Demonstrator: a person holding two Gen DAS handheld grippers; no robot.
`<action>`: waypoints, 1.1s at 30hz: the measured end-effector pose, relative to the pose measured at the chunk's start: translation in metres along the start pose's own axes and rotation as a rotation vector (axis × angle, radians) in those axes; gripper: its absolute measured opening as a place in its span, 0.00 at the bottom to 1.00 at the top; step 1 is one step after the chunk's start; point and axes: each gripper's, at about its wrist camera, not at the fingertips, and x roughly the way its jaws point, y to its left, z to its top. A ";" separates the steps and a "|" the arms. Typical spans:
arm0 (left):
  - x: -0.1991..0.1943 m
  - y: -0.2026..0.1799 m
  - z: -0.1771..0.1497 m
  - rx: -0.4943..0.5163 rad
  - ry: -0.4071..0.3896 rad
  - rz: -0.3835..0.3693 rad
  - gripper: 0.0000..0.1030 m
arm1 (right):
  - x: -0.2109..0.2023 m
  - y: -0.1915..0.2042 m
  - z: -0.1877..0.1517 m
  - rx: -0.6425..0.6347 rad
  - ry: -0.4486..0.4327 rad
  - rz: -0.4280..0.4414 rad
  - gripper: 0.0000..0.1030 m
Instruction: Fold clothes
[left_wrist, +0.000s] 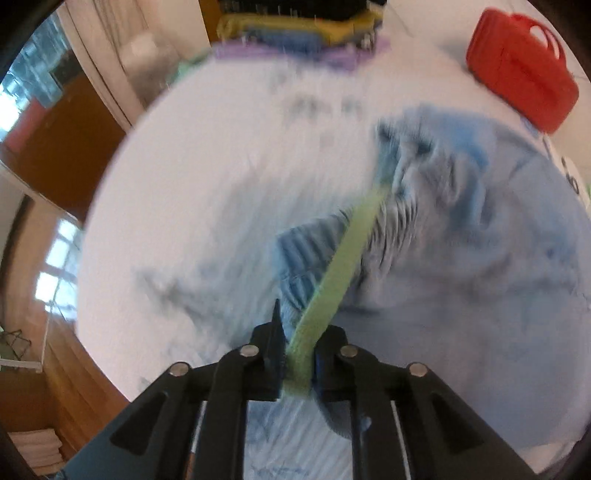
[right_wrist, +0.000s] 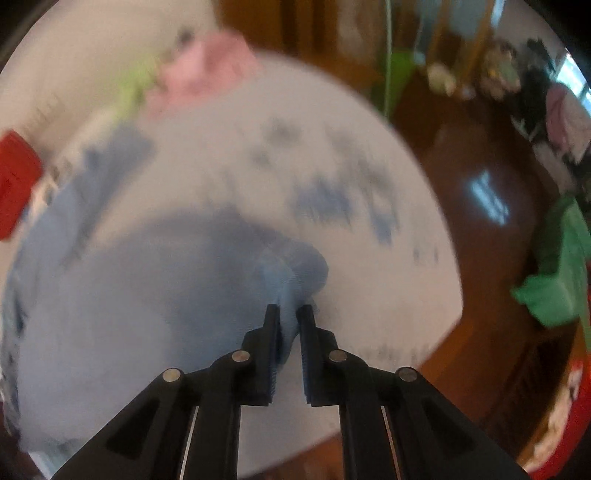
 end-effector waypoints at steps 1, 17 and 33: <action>0.003 0.003 -0.003 -0.003 0.020 -0.014 0.18 | 0.015 -0.007 -0.007 0.007 0.047 -0.020 0.20; -0.053 -0.041 0.113 0.065 -0.206 -0.080 0.50 | -0.004 0.059 0.068 0.012 -0.096 0.177 0.71; 0.080 -0.119 0.168 0.145 -0.050 -0.051 0.66 | 0.045 0.230 0.187 -0.170 -0.092 0.295 0.82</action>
